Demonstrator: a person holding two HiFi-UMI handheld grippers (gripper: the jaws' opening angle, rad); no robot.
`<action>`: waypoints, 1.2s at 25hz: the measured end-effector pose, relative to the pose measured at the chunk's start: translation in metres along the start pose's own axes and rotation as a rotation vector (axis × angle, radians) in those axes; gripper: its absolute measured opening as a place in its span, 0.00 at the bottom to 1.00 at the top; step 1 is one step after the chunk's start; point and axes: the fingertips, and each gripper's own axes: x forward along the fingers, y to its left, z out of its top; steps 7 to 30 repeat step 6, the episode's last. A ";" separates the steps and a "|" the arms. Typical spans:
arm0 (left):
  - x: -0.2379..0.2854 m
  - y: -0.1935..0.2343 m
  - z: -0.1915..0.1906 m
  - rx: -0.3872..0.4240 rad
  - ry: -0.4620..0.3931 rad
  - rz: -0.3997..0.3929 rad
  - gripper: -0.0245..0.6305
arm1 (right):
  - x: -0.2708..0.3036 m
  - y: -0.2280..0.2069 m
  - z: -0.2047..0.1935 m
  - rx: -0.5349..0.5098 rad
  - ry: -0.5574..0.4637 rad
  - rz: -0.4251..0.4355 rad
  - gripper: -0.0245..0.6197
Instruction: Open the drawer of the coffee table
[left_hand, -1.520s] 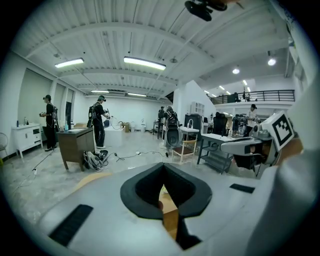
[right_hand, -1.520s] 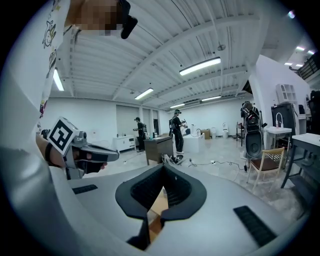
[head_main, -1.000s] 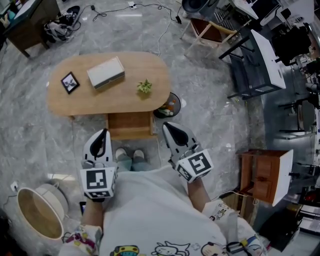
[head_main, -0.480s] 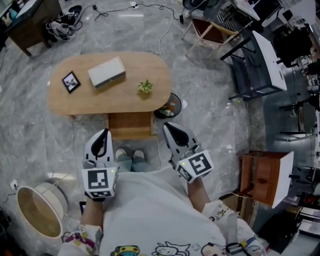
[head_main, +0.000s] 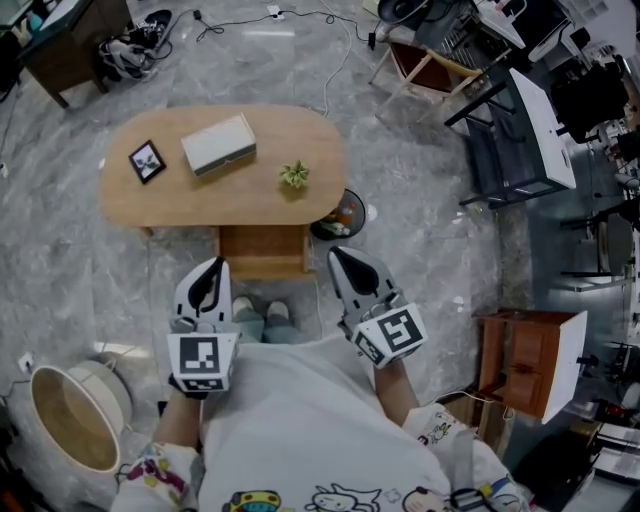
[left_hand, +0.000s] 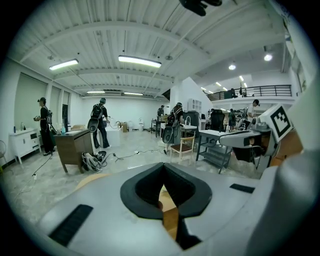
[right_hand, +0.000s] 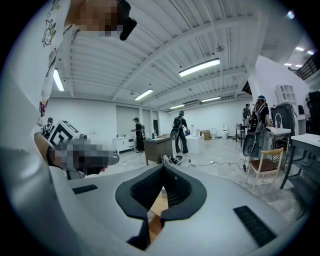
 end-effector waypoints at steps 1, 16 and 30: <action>-0.001 0.000 0.000 0.000 -0.003 -0.003 0.04 | 0.000 0.000 0.000 -0.003 0.000 -0.001 0.04; -0.003 0.001 0.002 0.010 -0.018 -0.012 0.04 | -0.002 0.002 -0.001 -0.011 -0.001 -0.001 0.04; -0.003 0.001 0.002 0.010 -0.018 -0.012 0.04 | -0.002 0.002 -0.001 -0.011 -0.001 -0.001 0.04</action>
